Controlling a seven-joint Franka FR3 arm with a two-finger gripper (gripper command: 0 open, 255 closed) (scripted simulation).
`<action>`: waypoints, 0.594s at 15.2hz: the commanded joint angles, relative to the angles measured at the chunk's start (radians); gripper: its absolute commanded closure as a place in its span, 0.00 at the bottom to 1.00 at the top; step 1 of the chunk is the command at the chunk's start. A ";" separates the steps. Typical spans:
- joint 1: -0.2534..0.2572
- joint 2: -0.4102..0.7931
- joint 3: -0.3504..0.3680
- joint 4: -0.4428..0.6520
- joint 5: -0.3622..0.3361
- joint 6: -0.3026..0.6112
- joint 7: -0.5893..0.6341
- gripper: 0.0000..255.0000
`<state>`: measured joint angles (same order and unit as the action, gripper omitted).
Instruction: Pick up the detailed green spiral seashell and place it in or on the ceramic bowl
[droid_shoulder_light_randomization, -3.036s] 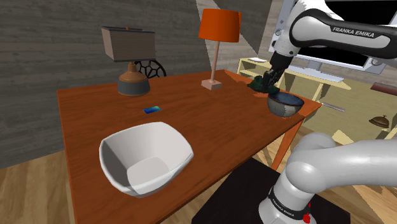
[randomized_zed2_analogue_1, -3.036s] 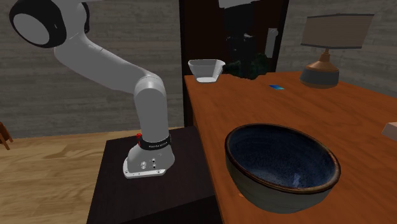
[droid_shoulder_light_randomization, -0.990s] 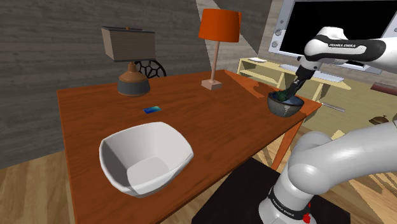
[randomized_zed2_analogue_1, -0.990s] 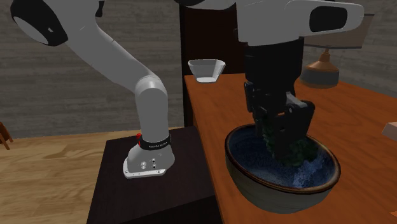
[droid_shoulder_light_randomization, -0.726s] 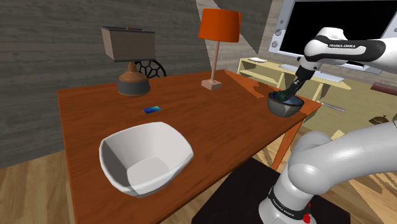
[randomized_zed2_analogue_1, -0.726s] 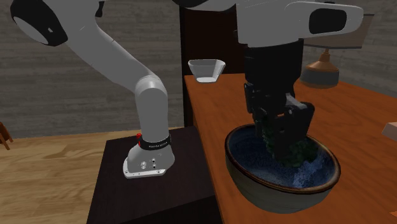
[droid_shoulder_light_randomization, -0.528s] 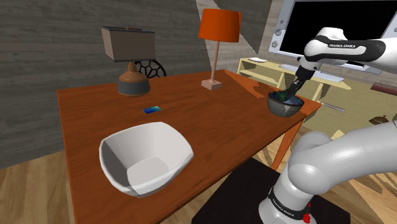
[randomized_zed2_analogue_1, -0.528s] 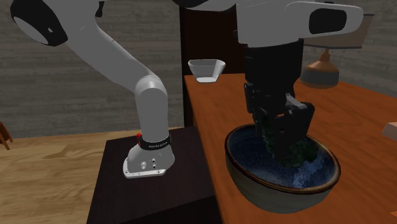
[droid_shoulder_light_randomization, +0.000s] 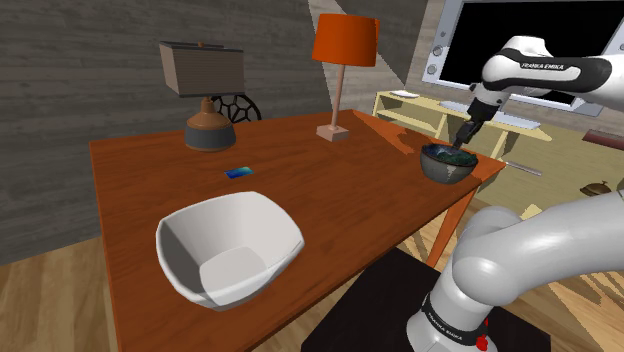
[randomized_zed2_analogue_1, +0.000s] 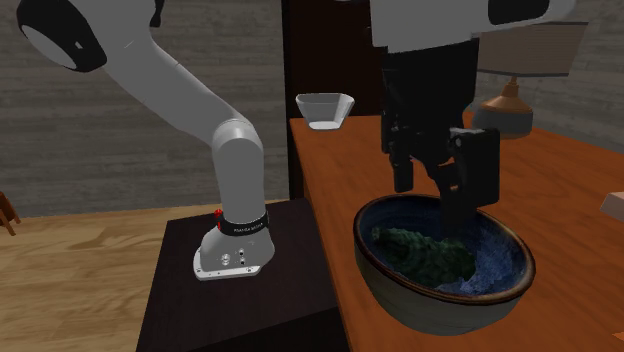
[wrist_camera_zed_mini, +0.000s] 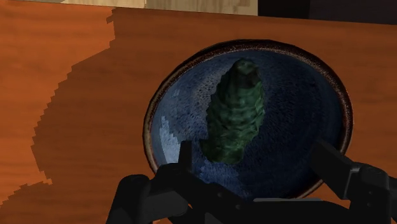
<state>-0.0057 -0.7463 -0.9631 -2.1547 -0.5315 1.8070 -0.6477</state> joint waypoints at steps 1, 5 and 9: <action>-0.002 0.000 0.029 0.047 0.016 -0.054 -0.005 0.00; -0.003 0.001 0.040 0.070 0.023 -0.078 -0.008 0.00; -0.003 0.001 0.040 0.070 0.023 -0.078 -0.008 0.00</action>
<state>-0.0086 -0.7455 -0.9228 -2.0848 -0.5084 1.7291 -0.6559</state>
